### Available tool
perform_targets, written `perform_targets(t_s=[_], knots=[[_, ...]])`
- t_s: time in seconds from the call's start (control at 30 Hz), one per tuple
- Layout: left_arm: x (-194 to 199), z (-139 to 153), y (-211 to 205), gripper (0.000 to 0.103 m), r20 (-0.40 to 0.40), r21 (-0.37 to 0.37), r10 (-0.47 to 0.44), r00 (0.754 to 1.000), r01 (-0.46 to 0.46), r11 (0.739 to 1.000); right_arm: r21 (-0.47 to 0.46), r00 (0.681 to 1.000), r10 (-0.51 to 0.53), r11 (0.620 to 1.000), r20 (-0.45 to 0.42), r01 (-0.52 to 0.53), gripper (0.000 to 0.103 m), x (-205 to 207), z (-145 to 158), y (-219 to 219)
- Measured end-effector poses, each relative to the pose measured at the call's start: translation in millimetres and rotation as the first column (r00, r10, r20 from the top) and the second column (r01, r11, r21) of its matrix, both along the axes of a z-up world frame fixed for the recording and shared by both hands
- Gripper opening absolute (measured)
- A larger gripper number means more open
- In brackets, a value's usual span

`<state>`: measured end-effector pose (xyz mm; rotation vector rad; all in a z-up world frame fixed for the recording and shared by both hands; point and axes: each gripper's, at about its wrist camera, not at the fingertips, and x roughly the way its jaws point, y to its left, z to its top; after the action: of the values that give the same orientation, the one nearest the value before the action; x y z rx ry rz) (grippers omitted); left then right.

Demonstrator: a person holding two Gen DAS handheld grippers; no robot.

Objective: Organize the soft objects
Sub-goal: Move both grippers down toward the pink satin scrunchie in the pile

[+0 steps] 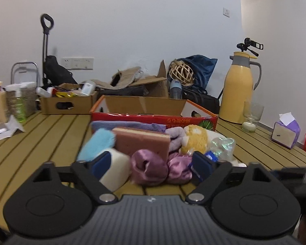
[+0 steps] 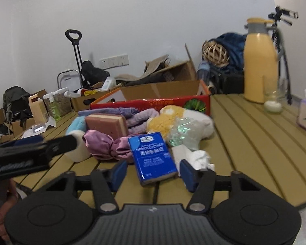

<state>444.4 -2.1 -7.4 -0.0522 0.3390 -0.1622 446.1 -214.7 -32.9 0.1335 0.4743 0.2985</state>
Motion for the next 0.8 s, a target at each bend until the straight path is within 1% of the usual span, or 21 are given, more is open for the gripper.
perform_targets(t_s=[0.07, 0.13, 0.2, 0.23, 0.3, 0.33, 0.4, 0.43, 0.5, 0.53, 0.63, 0.73, 0.8], knots=[[19.9, -4.1, -3.8, 0.073, -0.030, -0.012, -0.002, 1.000, 0.002, 1.000, -0.009, 1.000, 0.028, 1.000, -0.013, -0.029, 0.049, 13.7, -8.1, 7.7], [35.7, -9.1, -5.7, 0.070, -0.045, -0.020, 0.010, 0.999, -0.011, 1.000, -0.065, 1.000, 0.010, 0.998, -0.011, -0.011, 0.049, 30.0, -16.4, 15.7], [44.7, -19.5, -6.7, 0.064, -0.053, -0.005, 0.031, 0.998, -0.032, 0.999, -0.117, 1.000, -0.013, 0.993, 0.015, 0.015, 0.050, 45.3, -18.4, 17.8], [48.3, -25.2, -8.9, 0.055, -0.068, 0.020, 0.052, 0.996, -0.051, 0.998, -0.118, 0.999, -0.026, 0.993, 0.023, 0.029, 0.052, 52.8, -17.4, 16.8], [48.5, -30.0, -12.1, 0.047, -0.060, 0.038, 0.061, 0.996, -0.059, 0.998, -0.117, 0.997, -0.053, 0.991, 0.052, 0.058, 0.052, 66.6, -15.0, 14.3], [46.3, -29.7, -13.2, 0.040, -0.050, 0.039, 0.050, 0.998, -0.048, 0.998, -0.130, 0.996, -0.065, 0.989, 0.068, 0.073, 0.052, 72.0, -14.9, 14.8], [42.7, -29.3, -15.2, 0.034, -0.035, 0.046, 0.039, 0.999, -0.037, 0.998, -0.128, 0.995, -0.071, 0.989, 0.068, 0.079, 0.052, 82.2, -18.2, 12.5], [41.4, -29.4, -14.4, 0.030, -0.041, 0.049, 0.039, 0.998, -0.037, 0.998, -0.126, 0.995, -0.074, 0.989, 0.066, 0.082, 0.052, 86.5, -21.3, 11.5], [40.5, -27.5, -7.7, 0.028, -0.067, 0.018, 0.019, 0.998, -0.018, 1.000, -0.128, 0.994, -0.082, 0.988, 0.071, 0.091, 0.053, 87.1, -25.0, 11.2], [38.7, -27.1, -3.7, 0.028, -0.086, 0.000, 0.005, 0.996, -0.005, 1.000, -0.114, 0.993, -0.081, 0.989, 0.084, 0.090, 0.053, 83.3, -22.4, 10.5], [30.2, -28.4, 6.7, 0.029, -0.140, -0.038, -0.036, 0.989, 0.031, 0.999, -0.026, 0.990, -0.055, 0.998, 0.130, 0.058, 0.051, 65.9, -9.8, 3.4], [23.1, -32.6, 12.1, 0.031, -0.168, -0.059, -0.039, 0.985, 0.029, 0.998, 0.047, 0.993, 0.045, 0.998, 0.109, -0.050, 0.048, 60.0, -1.3, 5.4], [21.9, -33.8, 13.2, 0.032, -0.169, -0.059, -0.025, 0.985, 0.016, 0.998, 0.034, 0.991, 0.096, 0.994, 0.089, -0.100, 0.047, 64.1, -1.2, 15.7]])
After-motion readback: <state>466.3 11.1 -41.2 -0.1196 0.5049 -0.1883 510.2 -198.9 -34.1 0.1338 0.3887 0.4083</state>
